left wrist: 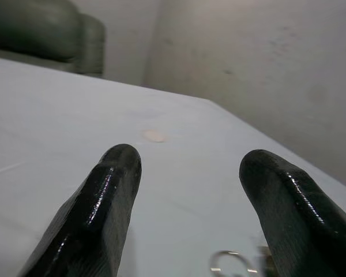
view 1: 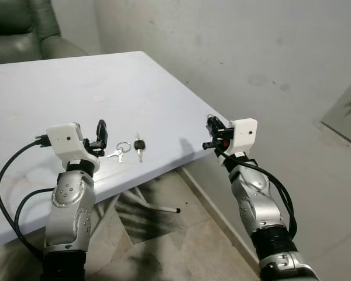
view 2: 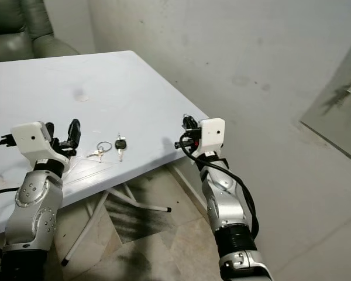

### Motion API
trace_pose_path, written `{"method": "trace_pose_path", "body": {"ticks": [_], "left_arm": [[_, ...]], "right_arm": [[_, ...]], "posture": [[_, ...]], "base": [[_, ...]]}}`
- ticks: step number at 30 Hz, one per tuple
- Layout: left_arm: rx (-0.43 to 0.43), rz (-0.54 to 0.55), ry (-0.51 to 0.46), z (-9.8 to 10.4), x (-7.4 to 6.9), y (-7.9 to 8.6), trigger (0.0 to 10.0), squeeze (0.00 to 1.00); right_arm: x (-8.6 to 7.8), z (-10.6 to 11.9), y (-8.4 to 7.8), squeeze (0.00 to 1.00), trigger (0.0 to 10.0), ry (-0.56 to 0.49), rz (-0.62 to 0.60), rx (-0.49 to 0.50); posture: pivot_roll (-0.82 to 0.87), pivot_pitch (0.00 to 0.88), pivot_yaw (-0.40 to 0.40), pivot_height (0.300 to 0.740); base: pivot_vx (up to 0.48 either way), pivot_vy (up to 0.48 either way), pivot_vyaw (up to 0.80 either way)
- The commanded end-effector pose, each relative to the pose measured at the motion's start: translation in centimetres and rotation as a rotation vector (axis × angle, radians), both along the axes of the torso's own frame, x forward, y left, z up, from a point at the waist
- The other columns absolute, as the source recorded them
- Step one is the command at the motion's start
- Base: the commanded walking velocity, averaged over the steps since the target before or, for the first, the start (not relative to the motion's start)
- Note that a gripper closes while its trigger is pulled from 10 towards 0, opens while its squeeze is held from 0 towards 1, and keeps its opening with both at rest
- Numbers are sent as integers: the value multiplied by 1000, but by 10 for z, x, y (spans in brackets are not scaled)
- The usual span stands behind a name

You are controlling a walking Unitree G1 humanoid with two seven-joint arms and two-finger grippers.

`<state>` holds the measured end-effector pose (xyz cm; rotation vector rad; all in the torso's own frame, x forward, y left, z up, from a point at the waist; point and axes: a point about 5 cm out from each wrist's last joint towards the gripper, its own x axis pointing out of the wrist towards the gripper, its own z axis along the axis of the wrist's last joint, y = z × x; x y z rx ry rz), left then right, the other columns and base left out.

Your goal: Hang keys on a hook

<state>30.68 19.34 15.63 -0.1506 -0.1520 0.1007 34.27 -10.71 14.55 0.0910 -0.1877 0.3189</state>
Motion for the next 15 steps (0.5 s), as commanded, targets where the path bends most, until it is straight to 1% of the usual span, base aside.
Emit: {"method": "trace_pose_path", "body": {"ticks": [1, 5, 15], "left_arm": [[4, -7, -4, 3, 0, 0, 10000, 0], [2, -11, -3, 3, 0, -1, 10000, 0], [5, -13, -1, 4, 1, -1, 10000, 0]], "right_arm": [[0, 7, -2, 0, 10000, -32, -6, 11], [1, 5, -3, 0, 10000, -11, -15, 20], [2, 3, -4, 0, 10000, 5, -22, 18]], "posture": [[-25, 52, -78, 740], [-26, 53, -76, 740], [-27, 55, -76, 740]], "base": [[337, 0, 0], [342, 0, 0], [340, 0, -742]]}}
